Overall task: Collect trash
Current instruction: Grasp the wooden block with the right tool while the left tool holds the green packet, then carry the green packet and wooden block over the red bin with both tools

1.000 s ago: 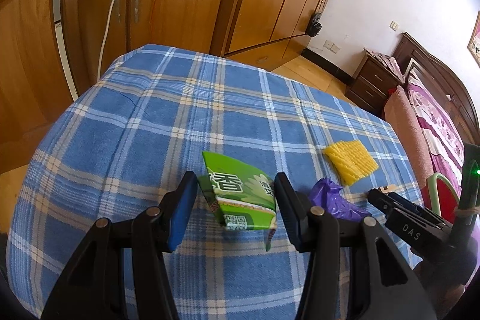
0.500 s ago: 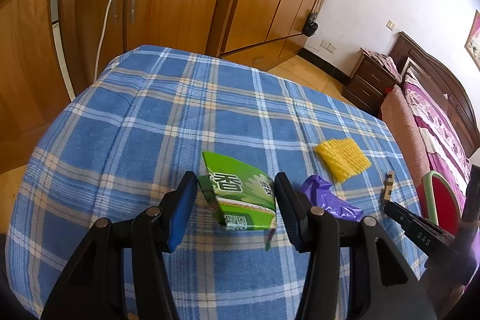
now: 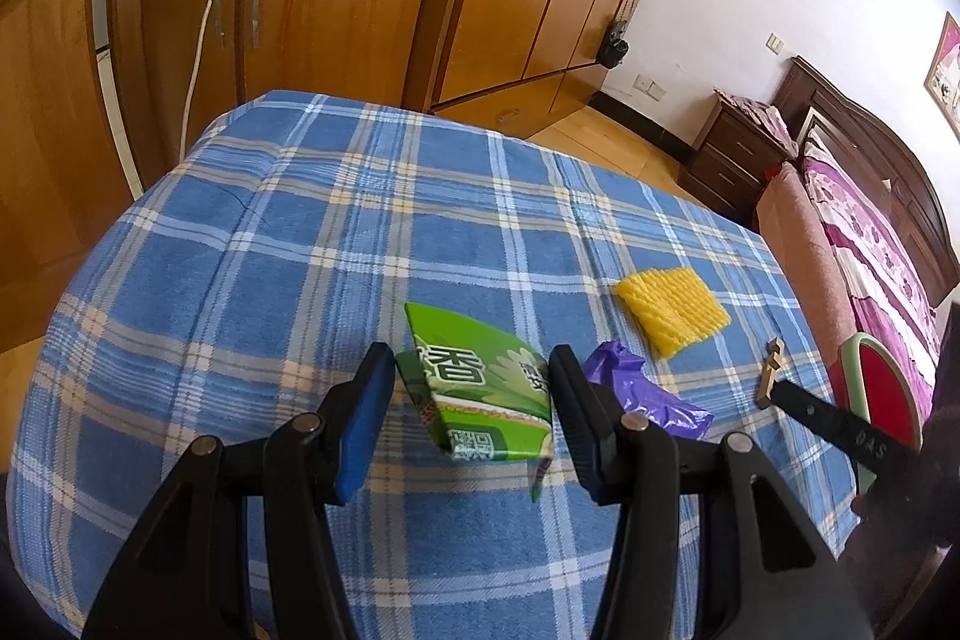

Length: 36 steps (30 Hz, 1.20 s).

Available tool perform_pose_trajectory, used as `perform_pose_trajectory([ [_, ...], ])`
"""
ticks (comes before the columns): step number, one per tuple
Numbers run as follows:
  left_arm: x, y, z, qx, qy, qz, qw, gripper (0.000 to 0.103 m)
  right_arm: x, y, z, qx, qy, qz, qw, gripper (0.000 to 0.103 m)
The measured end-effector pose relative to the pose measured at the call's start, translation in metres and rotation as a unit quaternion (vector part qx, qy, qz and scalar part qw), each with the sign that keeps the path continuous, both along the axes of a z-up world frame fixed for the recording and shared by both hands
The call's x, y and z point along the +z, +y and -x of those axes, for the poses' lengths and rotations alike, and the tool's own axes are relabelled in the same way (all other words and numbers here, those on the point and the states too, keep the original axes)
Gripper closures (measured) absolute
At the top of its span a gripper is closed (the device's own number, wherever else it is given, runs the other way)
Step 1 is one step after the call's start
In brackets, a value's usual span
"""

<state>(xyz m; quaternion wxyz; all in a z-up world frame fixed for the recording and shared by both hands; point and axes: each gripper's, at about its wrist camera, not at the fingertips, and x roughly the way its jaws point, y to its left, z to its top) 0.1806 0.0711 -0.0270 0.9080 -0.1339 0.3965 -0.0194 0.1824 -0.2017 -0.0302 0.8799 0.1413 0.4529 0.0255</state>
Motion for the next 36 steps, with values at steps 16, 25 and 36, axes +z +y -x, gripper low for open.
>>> perform_pose_trajectory([
  [16,0.007,-0.008,0.007,-0.013,-0.007,0.007,0.9999,0.049,-0.008,0.012,-0.011,0.002,0.008,0.059,0.998,0.09],
  [25,0.021,-0.036,0.025,-0.048,-0.015,0.017,0.9986,0.049,0.003,-0.017,0.032,0.002,-0.013,-0.021,1.0,0.09],
  [36,0.034,-0.093,0.044,-0.111,-0.014,0.02,0.9935,0.049,0.042,-0.06,0.097,-0.029,-0.073,-0.042,0.996,0.09],
])
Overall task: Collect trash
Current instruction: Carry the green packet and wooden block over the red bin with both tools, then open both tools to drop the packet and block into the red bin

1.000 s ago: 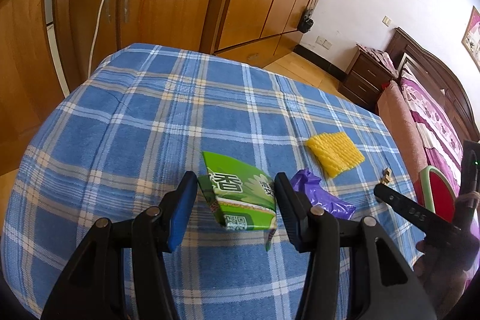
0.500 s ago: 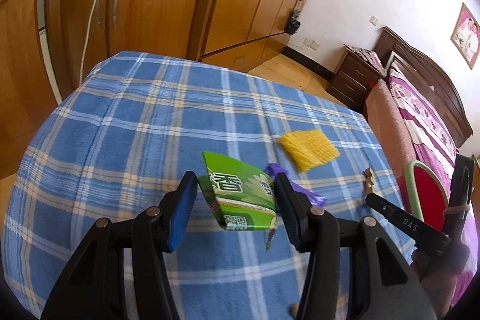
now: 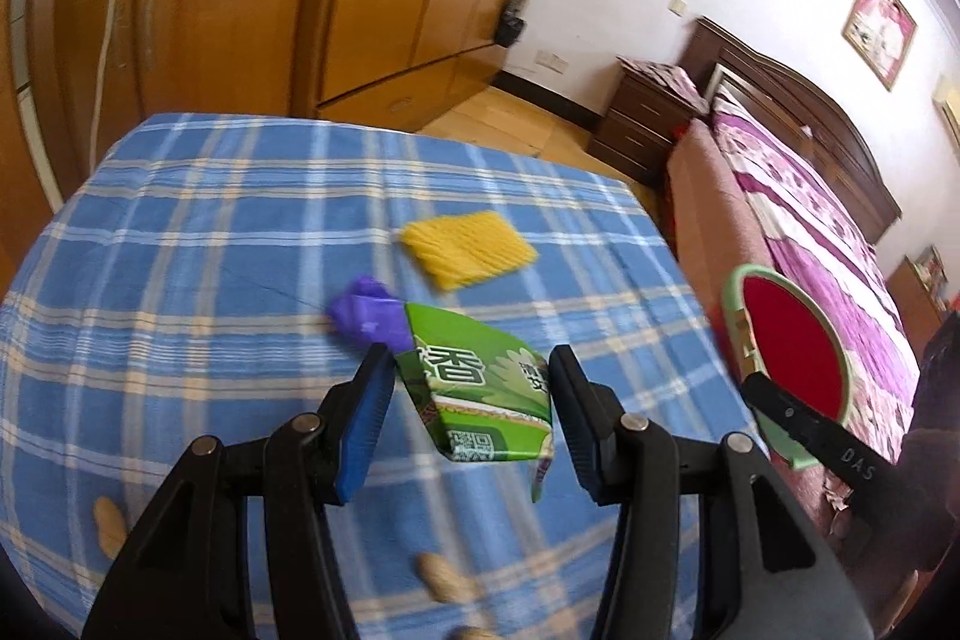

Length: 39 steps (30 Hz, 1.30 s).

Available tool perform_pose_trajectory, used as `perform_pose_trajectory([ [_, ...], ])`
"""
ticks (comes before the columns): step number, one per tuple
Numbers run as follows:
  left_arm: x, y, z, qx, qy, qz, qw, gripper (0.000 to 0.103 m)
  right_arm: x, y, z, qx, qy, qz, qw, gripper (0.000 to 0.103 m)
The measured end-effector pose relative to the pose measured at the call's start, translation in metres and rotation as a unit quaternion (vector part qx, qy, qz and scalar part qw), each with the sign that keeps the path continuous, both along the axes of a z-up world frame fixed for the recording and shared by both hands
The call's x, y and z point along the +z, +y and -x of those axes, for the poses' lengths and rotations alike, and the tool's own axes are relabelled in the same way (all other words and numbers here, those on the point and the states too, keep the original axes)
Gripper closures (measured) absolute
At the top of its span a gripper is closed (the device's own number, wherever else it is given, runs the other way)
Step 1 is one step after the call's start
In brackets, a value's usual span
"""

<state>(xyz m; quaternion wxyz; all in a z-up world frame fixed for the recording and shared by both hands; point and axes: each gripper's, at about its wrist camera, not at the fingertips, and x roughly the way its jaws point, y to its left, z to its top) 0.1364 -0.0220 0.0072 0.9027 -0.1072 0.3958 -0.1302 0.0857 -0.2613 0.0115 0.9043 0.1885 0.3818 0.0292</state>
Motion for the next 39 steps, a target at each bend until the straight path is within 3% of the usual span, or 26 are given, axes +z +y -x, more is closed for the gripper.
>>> perform_pose_trajectory([
  [10,0.012,-0.058,0.003,-0.062,0.002,-0.002,0.9981,0.049,0.019,-0.059,0.043,-0.073,-0.033,0.008,0.997,0.09],
  [20,0.019,-0.123,-0.003,-0.123,0.002,-0.016,0.9923,0.049,0.009,-0.123,0.058,-0.135,-0.031,-0.003,0.99,0.09],
  [34,0.014,-0.199,-0.01,-0.188,0.002,-0.039,0.9814,0.049,-0.01,-0.178,0.059,-0.166,-0.035,-0.048,0.984,0.087],
  [39,0.011,-0.216,-0.01,-0.202,0.002,-0.044,0.9784,0.049,-0.013,-0.188,0.064,-0.183,-0.038,-0.063,0.98,0.075],
])
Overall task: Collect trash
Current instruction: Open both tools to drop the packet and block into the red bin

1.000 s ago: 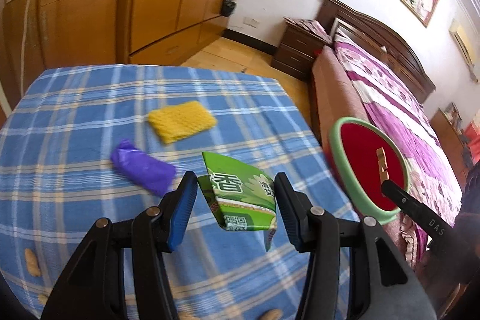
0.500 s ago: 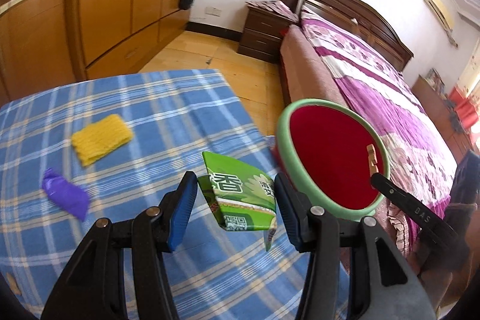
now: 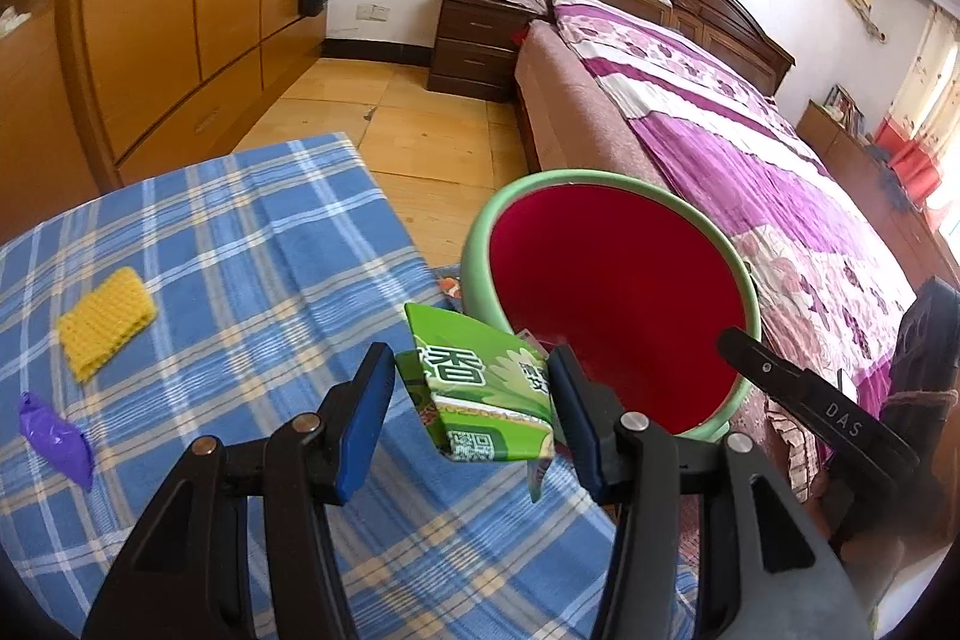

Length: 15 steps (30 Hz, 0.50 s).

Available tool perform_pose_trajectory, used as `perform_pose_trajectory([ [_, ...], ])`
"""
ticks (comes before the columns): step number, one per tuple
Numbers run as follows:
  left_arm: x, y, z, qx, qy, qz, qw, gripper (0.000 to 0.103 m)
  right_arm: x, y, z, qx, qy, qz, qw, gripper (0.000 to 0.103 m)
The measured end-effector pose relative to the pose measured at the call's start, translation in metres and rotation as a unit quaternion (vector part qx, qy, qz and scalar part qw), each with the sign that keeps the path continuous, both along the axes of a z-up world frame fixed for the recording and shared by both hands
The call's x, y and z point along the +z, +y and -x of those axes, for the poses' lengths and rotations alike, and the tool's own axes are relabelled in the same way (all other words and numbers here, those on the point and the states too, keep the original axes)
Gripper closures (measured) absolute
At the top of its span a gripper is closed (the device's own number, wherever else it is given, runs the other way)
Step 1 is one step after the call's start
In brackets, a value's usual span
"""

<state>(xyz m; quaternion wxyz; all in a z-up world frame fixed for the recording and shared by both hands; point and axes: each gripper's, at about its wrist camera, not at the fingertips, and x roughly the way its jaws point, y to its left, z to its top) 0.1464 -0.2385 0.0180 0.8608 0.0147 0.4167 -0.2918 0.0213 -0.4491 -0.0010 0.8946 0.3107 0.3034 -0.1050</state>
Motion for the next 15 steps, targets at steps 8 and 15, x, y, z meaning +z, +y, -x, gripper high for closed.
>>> perform_pose_trajectory([
  [8,-0.006,-0.027,-0.001,-0.024,-0.002,-0.007,0.9997,0.049,0.004,-0.008,0.013,-0.018,-0.008,-0.003,1.0,0.075],
  [15,-0.007,-0.061,0.0,-0.059,-0.019,-0.014,0.998,0.049,0.005,-0.017,0.025,-0.034,-0.012,-0.004,0.999,0.075],
])
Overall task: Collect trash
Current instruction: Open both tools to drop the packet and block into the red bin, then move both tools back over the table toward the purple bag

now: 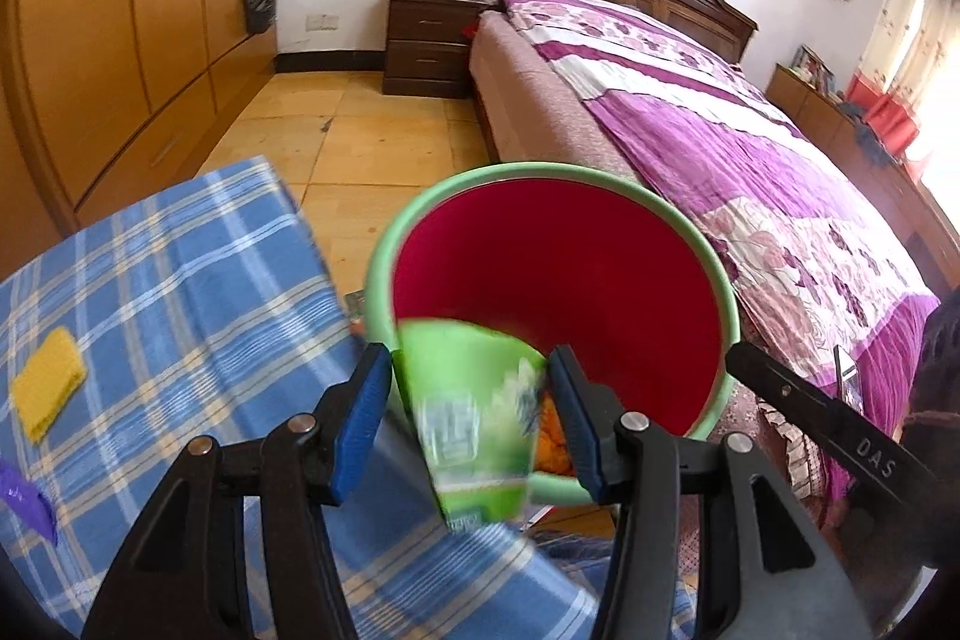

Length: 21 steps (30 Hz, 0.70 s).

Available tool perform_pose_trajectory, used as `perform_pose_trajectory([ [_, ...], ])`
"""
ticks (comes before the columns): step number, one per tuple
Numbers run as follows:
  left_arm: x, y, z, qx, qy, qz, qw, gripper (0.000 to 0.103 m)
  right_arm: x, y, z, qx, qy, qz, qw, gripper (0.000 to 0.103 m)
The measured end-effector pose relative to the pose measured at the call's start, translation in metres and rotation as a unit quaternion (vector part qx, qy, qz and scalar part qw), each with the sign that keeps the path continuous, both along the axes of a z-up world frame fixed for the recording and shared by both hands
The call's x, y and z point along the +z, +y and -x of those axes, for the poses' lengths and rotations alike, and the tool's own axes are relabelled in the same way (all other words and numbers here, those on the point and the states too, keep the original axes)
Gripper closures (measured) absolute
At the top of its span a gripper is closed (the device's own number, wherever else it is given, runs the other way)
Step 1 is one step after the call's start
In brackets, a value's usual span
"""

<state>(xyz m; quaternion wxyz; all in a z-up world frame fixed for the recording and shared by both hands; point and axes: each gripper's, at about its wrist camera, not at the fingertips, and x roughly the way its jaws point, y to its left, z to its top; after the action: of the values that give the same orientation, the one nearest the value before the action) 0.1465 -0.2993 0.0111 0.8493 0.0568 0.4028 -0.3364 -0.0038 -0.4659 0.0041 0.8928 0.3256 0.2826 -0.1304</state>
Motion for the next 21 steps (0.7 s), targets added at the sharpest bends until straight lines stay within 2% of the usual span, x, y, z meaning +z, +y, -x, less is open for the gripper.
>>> perform_pose_trajectory([
  [4,-0.002,-0.015,-0.002,-0.001,0.002,-0.011,0.9999,0.039,0.0,-0.005,0.006,-0.009,-0.001,-0.001,1.0,0.075],
  [10,-0.004,-0.015,0.002,0.003,0.0,-0.013,0.9999,0.038,-0.002,-0.01,0.011,-0.013,0.001,-0.006,1.0,0.075],
  [17,-0.001,0.006,0.006,0.02,0.012,-0.004,0.9997,0.038,0.0,-0.006,0.012,-0.008,0.003,-0.004,1.0,0.073],
  [19,-0.001,0.012,0.007,0.027,0.013,-0.005,0.9995,0.038,0.0,-0.003,0.012,-0.003,0.005,-0.002,1.0,0.071],
  [21,0.0,0.022,0.009,0.037,0.012,-0.004,0.9992,0.037,0.002,0.002,0.011,0.004,0.007,0.002,1.0,0.057],
])
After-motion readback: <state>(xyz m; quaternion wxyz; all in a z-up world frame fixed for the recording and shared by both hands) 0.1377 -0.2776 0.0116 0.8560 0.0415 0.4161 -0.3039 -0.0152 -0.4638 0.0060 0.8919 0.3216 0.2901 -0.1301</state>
